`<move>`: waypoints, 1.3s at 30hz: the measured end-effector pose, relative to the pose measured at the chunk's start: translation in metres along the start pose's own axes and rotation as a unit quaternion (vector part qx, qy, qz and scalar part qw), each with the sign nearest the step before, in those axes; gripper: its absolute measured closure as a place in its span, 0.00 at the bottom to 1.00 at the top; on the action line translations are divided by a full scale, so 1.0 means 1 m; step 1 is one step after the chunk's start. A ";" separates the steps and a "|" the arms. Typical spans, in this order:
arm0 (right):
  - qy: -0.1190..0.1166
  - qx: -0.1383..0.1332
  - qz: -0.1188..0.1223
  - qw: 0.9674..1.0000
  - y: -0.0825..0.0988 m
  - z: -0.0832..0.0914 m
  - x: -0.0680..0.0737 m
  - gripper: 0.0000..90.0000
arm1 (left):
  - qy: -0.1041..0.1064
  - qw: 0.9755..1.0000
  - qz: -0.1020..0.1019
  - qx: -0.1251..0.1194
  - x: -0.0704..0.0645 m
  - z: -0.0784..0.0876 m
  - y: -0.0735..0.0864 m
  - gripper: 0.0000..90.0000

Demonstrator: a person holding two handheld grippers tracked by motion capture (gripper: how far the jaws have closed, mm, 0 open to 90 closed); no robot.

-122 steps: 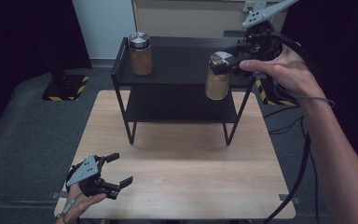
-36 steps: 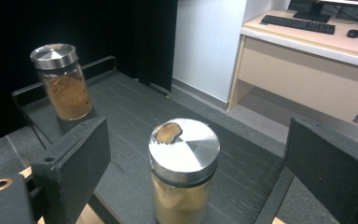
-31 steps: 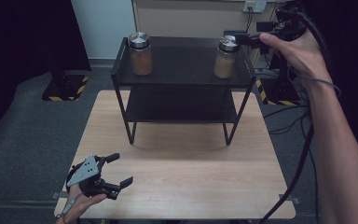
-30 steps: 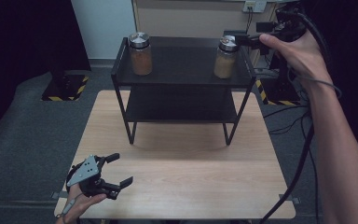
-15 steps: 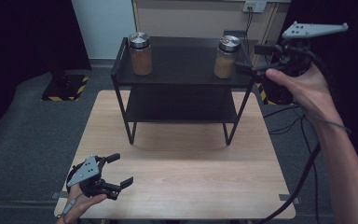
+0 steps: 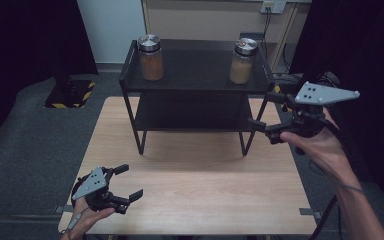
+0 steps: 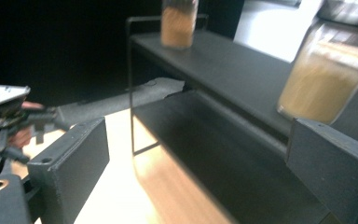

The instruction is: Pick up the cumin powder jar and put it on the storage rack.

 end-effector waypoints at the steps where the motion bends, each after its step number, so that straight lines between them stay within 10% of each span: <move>1: -0.003 0.002 0.000 1.000 0.004 0.000 0.002 0.07 | -0.001 1.000 -0.001 0.000 0.000 0.000 0.000 0.02; 39: 0.057 0.048 -0.022 0.997 0.165 -0.003 0.060 0.05 | -0.028 0.999 -0.007 -0.020 -0.002 0.005 0.000 0.02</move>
Point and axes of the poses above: each handheld gripper's, and its own axes: z roughly backward along the jaws, y roughly out of its underside, x roughly to its left, the point moved 7 cm from there along -z, roughly forward along the jaws, and after that the axes turned 4 degrees about -x, right-handed, at the moved point
